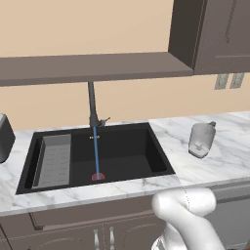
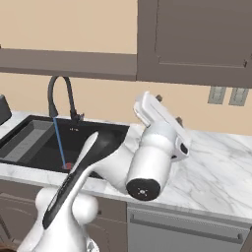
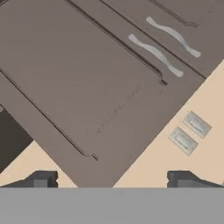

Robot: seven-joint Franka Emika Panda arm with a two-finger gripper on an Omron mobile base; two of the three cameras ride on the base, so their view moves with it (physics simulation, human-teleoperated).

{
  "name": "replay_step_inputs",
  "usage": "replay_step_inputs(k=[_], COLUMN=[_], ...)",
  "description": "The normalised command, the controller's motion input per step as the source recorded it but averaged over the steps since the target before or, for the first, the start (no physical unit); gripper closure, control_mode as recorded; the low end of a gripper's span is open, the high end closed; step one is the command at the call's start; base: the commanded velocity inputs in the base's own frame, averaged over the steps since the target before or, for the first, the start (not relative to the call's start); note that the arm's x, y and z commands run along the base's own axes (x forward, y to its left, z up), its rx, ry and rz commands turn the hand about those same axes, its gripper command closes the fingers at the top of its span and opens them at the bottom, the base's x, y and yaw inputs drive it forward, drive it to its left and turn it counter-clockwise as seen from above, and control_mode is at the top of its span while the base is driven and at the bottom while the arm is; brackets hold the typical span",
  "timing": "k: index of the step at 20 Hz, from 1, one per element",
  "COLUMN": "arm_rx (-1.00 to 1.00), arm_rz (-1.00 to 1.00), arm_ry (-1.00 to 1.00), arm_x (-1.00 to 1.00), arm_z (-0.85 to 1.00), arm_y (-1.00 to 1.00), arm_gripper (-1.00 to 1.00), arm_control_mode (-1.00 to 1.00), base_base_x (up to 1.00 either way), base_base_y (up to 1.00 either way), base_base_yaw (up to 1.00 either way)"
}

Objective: Turn on the sink faucet and place the jug under the water for a few seconds to fill it up.

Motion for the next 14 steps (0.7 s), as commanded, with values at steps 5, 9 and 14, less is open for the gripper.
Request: replay_step_inputs(k=[5, 9, 14], arm_rx=[-0.32, -0.35, -0.37], arm_rz=[0.23, 0.14, 0.18], arm_ry=[-0.08, -0.16, -0.18], arm_x=[-0.04, -0.08, 0.01], arm_z=[-0.56, -0.04, -0.14], arm_y=[-0.14, -0.08, 0.0], arm_gripper=[-1.0, -1.0, -1.0], arm_control_mode=[-1.0, -1.0, -1.0], base_base_x=[0.0, 0.0, 0.0], base_base_y=[0.0, 0.0, 0.0], base_base_yaw=[0.0, 0.0, 0.0])
